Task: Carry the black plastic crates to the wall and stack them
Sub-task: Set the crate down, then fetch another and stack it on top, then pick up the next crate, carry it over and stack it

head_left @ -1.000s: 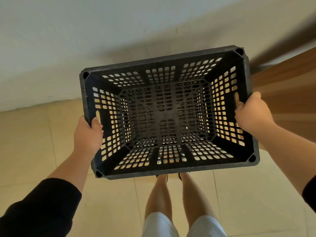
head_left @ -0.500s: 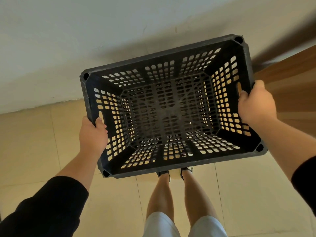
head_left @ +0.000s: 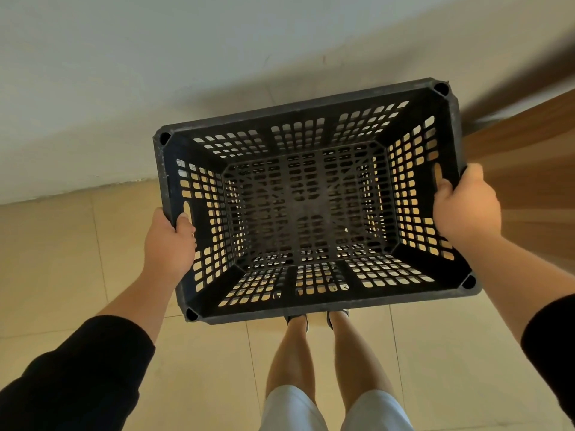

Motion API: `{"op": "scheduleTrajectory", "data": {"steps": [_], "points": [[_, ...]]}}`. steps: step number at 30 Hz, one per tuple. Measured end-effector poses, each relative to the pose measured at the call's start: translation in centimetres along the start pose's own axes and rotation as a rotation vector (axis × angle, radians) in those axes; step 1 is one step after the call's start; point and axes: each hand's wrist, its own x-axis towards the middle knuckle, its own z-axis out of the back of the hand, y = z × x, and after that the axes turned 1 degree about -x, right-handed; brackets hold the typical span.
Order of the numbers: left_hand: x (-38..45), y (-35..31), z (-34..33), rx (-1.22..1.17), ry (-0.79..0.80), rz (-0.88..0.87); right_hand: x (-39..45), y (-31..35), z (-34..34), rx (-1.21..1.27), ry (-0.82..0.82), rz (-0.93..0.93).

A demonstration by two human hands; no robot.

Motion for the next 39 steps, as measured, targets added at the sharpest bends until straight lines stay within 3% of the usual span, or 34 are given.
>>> {"op": "scheduleTrajectory", "data": {"steps": [6,10,12,15,19,26,39], "points": [[0.5,-0.3,0.4,0.127,0.071,0.029,0.3,0.2,0.5,0.024,0.062,-0.016],[0.2,-1.7,2.0,0.29,0.194,0.151,0.2,1.0,1.8,-0.007,0.223,-0.113],[-0.8,-2.8,3.0,0.381,0.18,0.138,-0.7,1.7,2.8,-0.043,0.267,-0.171],[-4.3,-5.2,4.5,0.505,0.125,0.003,-3.3,2.4,4.5,-0.076,0.26,-0.157],[-10.5,-8.8,6.3,0.575,0.283,-0.157,-8.4,2.7,7.5,-0.07,0.316,-0.085],[-19.2,-14.3,9.4,0.777,0.42,-0.488,-18.0,1.4,12.8,0.028,0.362,-0.046],[-31.8,-19.3,12.4,0.943,0.611,-0.972,-37.5,-5.3,16.5,0.186,0.088,-0.229]]}}
